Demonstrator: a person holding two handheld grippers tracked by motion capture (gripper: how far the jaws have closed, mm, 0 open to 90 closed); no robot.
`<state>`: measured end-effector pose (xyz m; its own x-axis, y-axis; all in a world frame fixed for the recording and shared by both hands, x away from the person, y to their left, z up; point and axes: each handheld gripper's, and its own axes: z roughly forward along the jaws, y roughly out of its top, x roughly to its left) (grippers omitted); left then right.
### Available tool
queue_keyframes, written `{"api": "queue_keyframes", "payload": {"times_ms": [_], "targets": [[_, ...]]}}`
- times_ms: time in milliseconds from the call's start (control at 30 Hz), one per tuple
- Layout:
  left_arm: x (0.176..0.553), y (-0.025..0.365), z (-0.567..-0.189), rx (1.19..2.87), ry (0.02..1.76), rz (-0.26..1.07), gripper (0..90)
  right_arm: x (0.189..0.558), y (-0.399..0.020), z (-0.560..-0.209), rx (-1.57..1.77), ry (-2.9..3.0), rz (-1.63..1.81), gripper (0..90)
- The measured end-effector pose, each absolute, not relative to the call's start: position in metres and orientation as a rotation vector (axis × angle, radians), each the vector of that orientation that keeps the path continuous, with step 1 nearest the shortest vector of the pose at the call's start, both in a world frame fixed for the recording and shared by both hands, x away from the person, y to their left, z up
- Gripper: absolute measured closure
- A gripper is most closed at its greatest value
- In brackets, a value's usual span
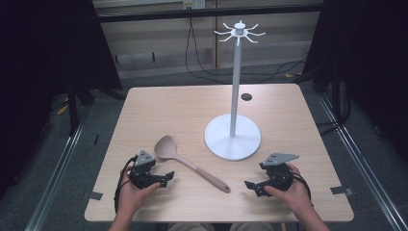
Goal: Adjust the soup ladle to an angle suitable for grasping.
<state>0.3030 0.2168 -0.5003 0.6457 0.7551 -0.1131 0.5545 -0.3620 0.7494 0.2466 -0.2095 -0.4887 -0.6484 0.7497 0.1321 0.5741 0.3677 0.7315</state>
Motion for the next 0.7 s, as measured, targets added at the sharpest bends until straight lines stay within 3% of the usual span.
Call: {"api": "queue_keyframes", "payload": {"times_ms": [567, 700], "targets": [[0.302, 0.216, -0.500, 2.070, 1.027, 0.323, 9.5, 0.248, -0.184, -0.486, 1.149, 2.412, 1.176, 7.3], [0.301, 0.216, -0.501, 2.064, 1.031, 0.322, 9.5, 0.251, -0.166, -0.483, 1.107, 2.434, 1.171, 11.1]]}}
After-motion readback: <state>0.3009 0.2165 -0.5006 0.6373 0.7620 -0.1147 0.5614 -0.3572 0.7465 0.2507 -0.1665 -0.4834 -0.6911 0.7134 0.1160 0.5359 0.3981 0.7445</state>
